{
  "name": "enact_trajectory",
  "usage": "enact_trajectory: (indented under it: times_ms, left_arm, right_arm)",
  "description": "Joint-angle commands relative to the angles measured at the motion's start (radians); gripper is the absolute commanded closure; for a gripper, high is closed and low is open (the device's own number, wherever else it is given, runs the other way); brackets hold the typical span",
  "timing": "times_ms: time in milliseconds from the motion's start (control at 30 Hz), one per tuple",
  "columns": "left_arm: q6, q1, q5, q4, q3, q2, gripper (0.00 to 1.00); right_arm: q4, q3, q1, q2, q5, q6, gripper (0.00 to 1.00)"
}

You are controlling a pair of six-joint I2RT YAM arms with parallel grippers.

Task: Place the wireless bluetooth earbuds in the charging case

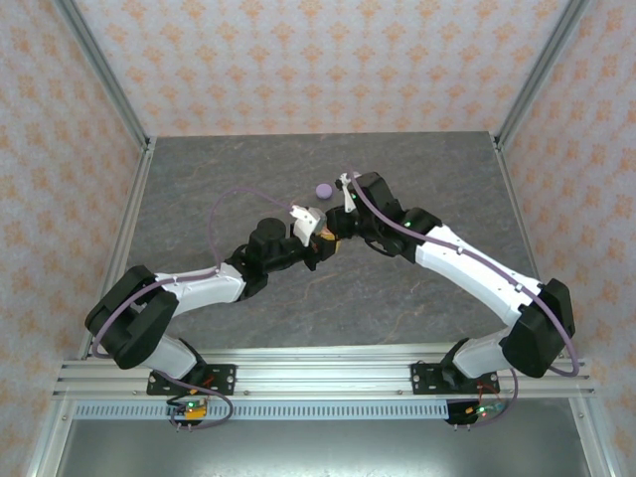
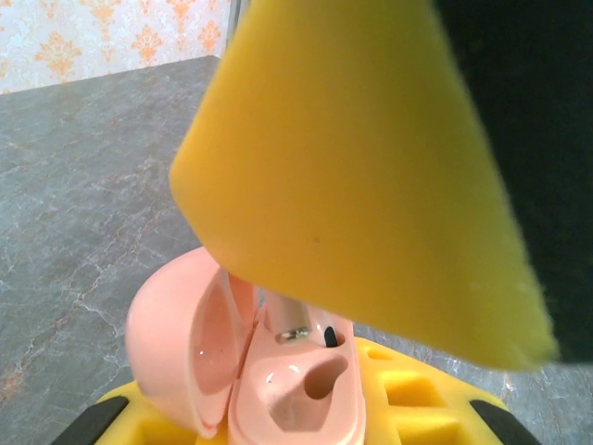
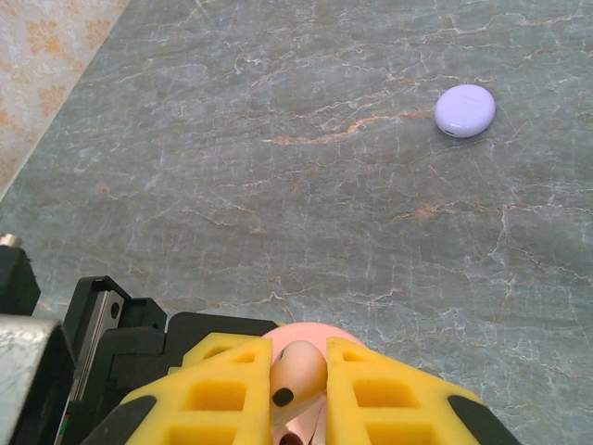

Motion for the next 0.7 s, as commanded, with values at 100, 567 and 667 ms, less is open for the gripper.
enact_trajectory:
  times_ms: [100,567,667]
  left_arm:
    - [0.014,-0.006,-0.001,-0.053,0.059,-0.031,0.92]
    - [0.105,-0.005,-0.093,-0.261,0.014,-0.085,0.91]
    - [0.120,-0.005,-0.075,-0.245,-0.036,-0.133,0.91]
  right_arm:
    - [-0.027,0.001,0.015,-0.023,0.058,-0.041,0.83]
    - [-0.169,0.037,-0.001,0.030,0.340,0.016,0.83]
    - [-0.227,0.051,-0.037,0.092,0.309,0.015,0.83]
